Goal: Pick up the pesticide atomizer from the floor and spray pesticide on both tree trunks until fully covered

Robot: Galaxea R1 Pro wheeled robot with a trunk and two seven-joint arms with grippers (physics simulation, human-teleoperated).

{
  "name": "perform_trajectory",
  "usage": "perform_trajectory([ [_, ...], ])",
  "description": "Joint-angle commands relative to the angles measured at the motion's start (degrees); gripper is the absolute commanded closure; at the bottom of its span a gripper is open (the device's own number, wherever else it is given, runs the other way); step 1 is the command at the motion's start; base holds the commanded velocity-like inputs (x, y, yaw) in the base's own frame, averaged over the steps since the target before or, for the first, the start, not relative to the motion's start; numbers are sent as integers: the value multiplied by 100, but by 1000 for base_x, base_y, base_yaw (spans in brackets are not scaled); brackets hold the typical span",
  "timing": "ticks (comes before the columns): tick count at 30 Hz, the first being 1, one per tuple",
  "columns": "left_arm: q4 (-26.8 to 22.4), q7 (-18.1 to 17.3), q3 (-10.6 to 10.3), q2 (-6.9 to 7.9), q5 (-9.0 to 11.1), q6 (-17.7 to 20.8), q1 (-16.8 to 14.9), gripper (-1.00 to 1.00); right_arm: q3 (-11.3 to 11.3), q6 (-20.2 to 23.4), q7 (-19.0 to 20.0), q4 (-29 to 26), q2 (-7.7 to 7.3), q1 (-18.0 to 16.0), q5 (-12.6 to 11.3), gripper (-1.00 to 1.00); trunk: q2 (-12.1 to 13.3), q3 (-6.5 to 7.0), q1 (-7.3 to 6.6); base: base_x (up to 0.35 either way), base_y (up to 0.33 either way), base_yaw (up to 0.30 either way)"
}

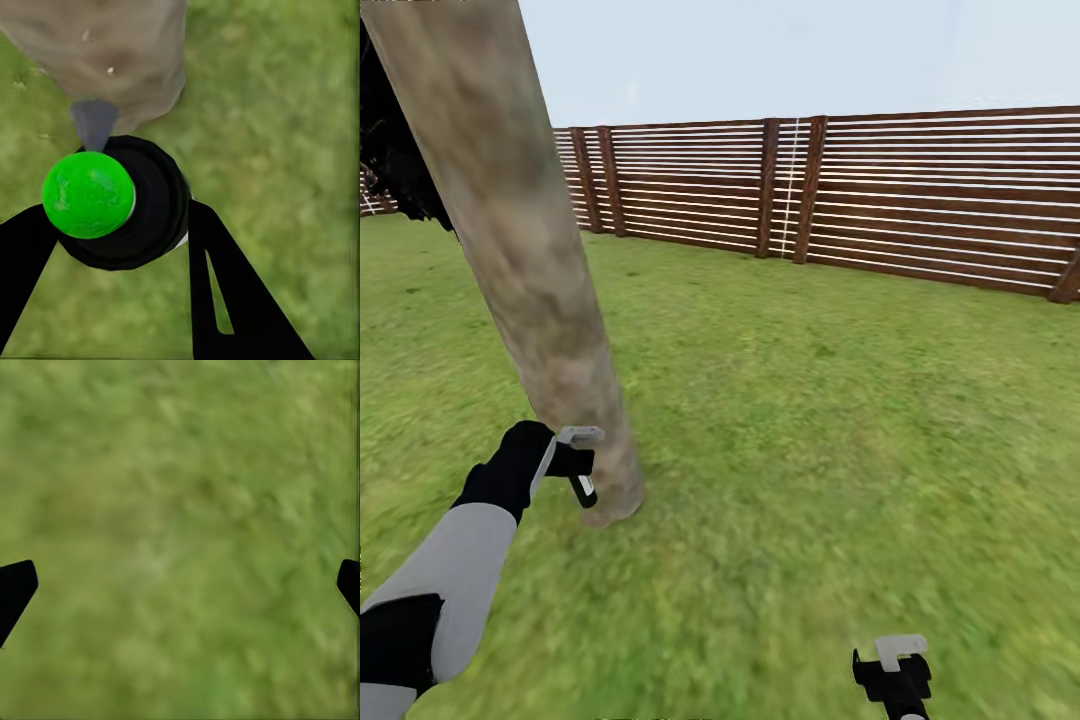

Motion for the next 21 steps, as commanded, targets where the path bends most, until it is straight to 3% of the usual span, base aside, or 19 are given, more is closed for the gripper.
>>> perform_trajectory([
  [1,0,-2,0,2,-7,-1,7,100,0,0,0,0,0,0,0,-100,0,0,0,-83,-273,230],
  [6,0,21,0,20,-18,-13,53,100,0,0,0,0,0,1,0,-100,0,0,0,-130,-195,253],
  [9,8,21,28,260,-18,-7,-4,100,0,0,0,0,0,0,0,-100,0,0,0,-5,-9,24],
  [10,3,20,17,244,-10,-3,-24,100,0,0,0,0,0,2,0,-100,0,0,0,-1,-2,4],
  [13,10,24,8,12,-7,127,-385,100,0,0,0,0,0,2,3,-100,0,0,0,0,0,1],
  [14,11,22,4,23,-8,231,-441,100,0,0,0,0,0,1,5,-100,0,0,0,0,0,0],
  [15,19,22,1,92,-32,312,-489,100,0,-1,0,0,0,1,3,-100,0,0,0,0,0,0],
  [18,21,-11,-4,521,-18,335,-486,100,0,0,0,0,0,0,8,-100,0,0,0,0,0,0],
  [19,21,-18,-8,801,-8,328,-455,100,0,0,0,0,0,0,9,-100,0,0,0,0,0,0],
  [20,15,-19,-2,807,-3,326,-442,100,0,0,0,0,0,1,8,-100,0,0,0,0,0,0],
  [21,11,-15,-1,674,0,325,-468,100,0,0,0,0,0,0,8,-100,0,0,0,0,0,0],
])
